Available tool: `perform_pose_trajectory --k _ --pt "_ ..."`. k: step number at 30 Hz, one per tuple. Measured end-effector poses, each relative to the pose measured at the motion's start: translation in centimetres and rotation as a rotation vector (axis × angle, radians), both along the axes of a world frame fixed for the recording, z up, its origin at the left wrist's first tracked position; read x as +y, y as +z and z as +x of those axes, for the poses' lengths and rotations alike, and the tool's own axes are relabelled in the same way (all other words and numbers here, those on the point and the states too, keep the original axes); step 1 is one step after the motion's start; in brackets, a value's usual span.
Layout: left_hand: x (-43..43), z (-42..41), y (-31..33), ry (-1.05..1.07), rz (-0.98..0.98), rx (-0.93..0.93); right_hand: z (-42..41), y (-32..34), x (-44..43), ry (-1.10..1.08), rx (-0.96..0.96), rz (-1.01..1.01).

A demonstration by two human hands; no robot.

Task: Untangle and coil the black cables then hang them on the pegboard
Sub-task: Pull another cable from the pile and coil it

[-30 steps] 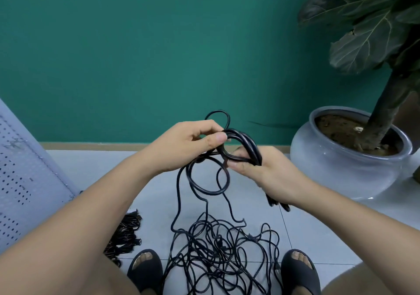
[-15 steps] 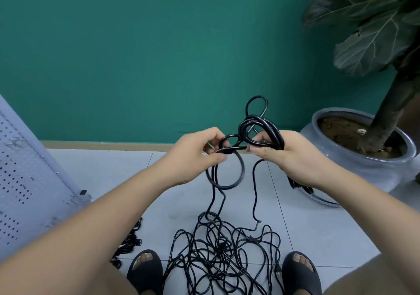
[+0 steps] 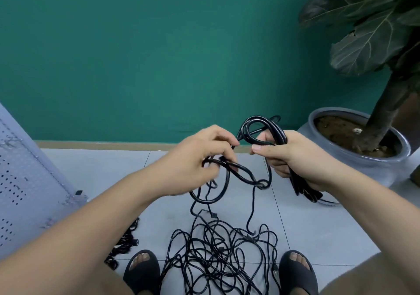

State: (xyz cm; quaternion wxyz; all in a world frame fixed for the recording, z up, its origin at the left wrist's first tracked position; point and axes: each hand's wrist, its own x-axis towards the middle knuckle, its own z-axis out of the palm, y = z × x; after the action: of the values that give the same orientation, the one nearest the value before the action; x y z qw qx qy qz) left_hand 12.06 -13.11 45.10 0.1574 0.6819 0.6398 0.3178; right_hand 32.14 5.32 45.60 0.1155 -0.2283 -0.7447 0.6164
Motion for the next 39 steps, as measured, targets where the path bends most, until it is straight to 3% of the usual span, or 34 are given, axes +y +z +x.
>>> perform_pose_trajectory --k 2,5,7,11,18,21,24,28,31,34,39 --pt "0.0 0.9 -0.6 0.002 -0.123 -0.082 0.0 0.0 -0.1 0.016 -0.022 0.070" --pt "0.8 1.3 -1.9 0.177 -0.033 -0.122 0.1 0.3 -0.4 0.061 -0.064 0.214" --pt "1.7 0.9 -2.6 0.316 -0.003 0.036 0.1 0.4 -0.6 0.071 -0.059 0.208" --pt "2.7 0.6 -3.3 0.444 -0.127 0.465 0.2 0.5 -1.1 0.149 -0.087 0.125" --pt "3.3 -1.5 -3.2 0.503 -0.136 0.606 0.7 0.9 -1.1 0.198 -0.124 0.059" --pt "3.6 -2.5 -3.4 0.563 -0.176 0.521 0.8 0.9 -1.1 0.212 -0.132 0.063" --pt "4.0 -1.6 -3.5 0.560 -0.198 0.300 0.7 0.9 -1.3 0.201 -0.125 0.132" --pt "4.0 1.2 -2.7 0.413 -0.315 -0.519 0.3 0.9 -1.3 0.164 -0.048 0.231" --pt "3.8 2.2 -2.5 0.278 -0.384 -0.787 0.1 1.1 -0.9 0.100 0.014 0.295" --pt "3.6 1.4 -2.8 0.347 -0.242 -0.727 0.4 0.9 0.1 0.034 0.012 0.330" --pt "3.4 -1.5 -2.2 0.657 -0.127 -0.306 0.8 0.5 0.9 -0.022 -0.011 0.395"
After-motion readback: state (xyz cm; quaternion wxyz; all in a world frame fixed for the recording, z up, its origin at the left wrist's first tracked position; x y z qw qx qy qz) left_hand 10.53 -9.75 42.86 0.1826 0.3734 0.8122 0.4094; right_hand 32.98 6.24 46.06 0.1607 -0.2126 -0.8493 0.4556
